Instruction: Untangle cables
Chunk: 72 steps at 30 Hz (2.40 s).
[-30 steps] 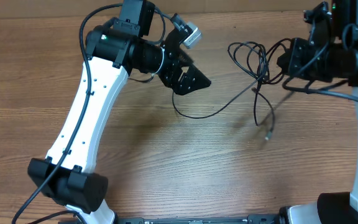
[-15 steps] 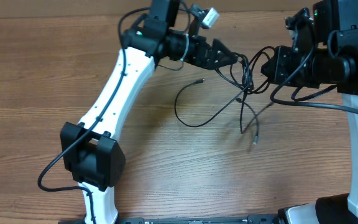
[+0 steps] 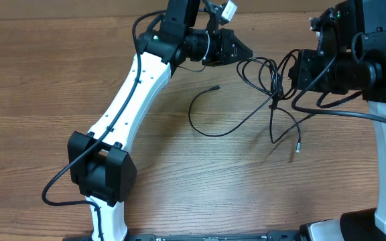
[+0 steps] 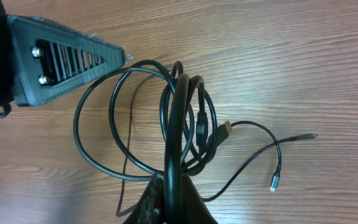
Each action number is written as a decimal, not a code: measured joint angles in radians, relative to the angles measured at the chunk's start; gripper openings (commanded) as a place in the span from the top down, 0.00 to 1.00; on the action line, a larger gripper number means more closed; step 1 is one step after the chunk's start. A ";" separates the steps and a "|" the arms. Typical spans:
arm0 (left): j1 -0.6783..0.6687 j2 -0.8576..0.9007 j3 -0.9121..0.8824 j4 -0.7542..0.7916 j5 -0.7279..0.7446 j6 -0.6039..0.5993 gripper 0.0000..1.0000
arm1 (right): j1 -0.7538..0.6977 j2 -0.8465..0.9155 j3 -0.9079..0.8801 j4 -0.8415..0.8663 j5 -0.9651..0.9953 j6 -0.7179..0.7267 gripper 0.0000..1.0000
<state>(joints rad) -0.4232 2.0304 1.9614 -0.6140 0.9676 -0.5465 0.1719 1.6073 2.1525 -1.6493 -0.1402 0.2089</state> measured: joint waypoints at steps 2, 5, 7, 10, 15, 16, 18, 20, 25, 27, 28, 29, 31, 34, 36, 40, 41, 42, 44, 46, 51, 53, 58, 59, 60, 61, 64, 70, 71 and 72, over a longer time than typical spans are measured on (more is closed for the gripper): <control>0.000 0.000 0.000 -0.002 0.007 -0.003 0.96 | 0.000 0.000 0.000 0.000 0.016 0.000 0.96; 0.012 0.000 0.000 -0.002 0.052 -0.002 0.96 | 0.000 0.000 0.000 -0.002 0.044 0.000 0.96; 0.027 0.000 0.000 -0.002 0.097 -0.001 0.96 | 0.000 0.000 0.000 -0.006 0.060 0.000 0.96; 0.077 0.000 0.000 -0.007 0.175 0.004 0.54 | 0.000 0.000 0.000 -0.012 0.075 0.000 0.96; 0.153 0.000 0.000 -0.099 0.270 0.003 0.18 | 0.000 0.000 0.000 -0.013 0.085 0.000 0.96; 0.161 0.000 0.000 -0.139 0.270 0.001 0.16 | 0.000 0.000 0.000 -0.013 0.086 0.000 0.96; 0.163 0.000 0.000 -0.211 0.258 -0.005 0.15 | 0.000 0.000 0.000 -0.012 0.089 0.000 0.96; 0.149 0.000 0.001 -0.285 0.222 -0.006 0.14 | 0.000 0.000 0.000 -0.012 0.091 0.000 0.96; 0.080 0.000 0.001 -0.348 0.109 -0.049 0.14 | 0.000 0.000 0.000 -0.012 0.093 0.000 0.96; 0.045 0.000 0.001 -0.309 0.072 -0.087 0.14 | 0.000 0.000 0.000 -0.012 0.093 0.000 0.96; 0.030 0.000 0.001 -0.281 0.056 -0.110 0.14 | 0.000 0.000 0.000 -0.012 0.093 0.000 0.96; 0.018 0.000 0.000 -0.248 0.045 -0.133 0.14 | 0.000 0.000 0.000 -0.012 0.093 0.000 0.96; -0.002 0.000 0.000 -0.185 0.032 -0.176 0.14 | 0.000 0.000 0.000 -0.012 0.093 0.000 0.96; -0.016 0.000 0.000 -0.069 0.014 -0.279 0.14 | 0.000 0.000 0.000 -0.012 0.093 0.000 0.96; -0.015 0.000 0.000 -0.042 0.010 -0.323 0.14 | 0.000 0.000 0.000 -0.010 0.093 0.000 0.96; -0.015 0.000 0.000 -0.040 0.008 -0.371 0.13 | 0.000 0.000 0.000 -0.007 0.111 0.000 0.96; -0.015 -0.001 0.000 -0.040 0.009 -0.380 0.12 | 0.000 0.000 0.000 -0.005 0.122 0.000 0.96; -0.015 -0.003 0.000 -0.040 0.010 -0.390 0.12 | 0.000 0.000 0.000 -0.001 0.130 0.000 0.96; -0.015 -0.009 0.000 -0.040 0.012 -0.415 0.11 | 0.000 0.000 -0.002 0.013 0.148 0.000 0.96; -0.015 -0.018 0.000 -0.036 0.012 -0.431 0.12 | 0.000 0.000 -0.010 0.028 0.156 0.000 0.96; -0.019 -0.053 0.000 0.024 0.011 -0.475 0.08 | 0.000 0.000 -0.068 0.053 0.178 -0.001 0.96; -0.026 -0.068 0.000 0.040 0.005 -0.485 0.07 | 0.000 0.000 -0.100 0.060 0.182 -0.001 0.96; -0.063 -0.085 0.000 0.034 -0.020 -0.502 0.08 | 0.000 0.003 -0.153 0.067 0.185 -0.001 0.96; -0.069 -0.085 0.000 0.023 -0.024 -0.502 0.08 | 0.000 0.003 -0.153 0.068 0.186 0.000 0.96; -0.071 -0.085 0.000 0.008 -0.029 -0.502 0.08 | 0.000 0.003 -0.153 0.071 0.185 -0.001 0.96; -0.075 -0.085 0.000 -0.019 -0.040 -0.500 0.08 | 0.000 0.003 -0.153 0.073 0.185 -0.001 0.96; -0.077 -0.085 0.000 -0.126 -0.081 -0.491 0.07 | 0.000 0.003 -0.153 0.086 0.187 -0.001 0.96; -0.077 -0.085 0.000 -0.152 -0.124 -0.469 0.04 | 0.000 0.003 -0.153 0.103 0.193 -0.001 0.96; -0.077 -0.085 0.000 -0.161 -0.135 -0.467 0.03 | 0.000 0.003 -0.153 0.104 0.192 -0.001 0.96; -0.077 -0.085 0.000 -0.178 -0.151 -0.466 0.02 | 0.000 0.003 -0.153 0.104 0.193 -0.001 0.96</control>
<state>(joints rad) -0.5007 1.9450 1.9614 -0.7921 0.8169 -1.0126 0.1719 1.6100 1.9999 -1.5452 0.0525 0.2077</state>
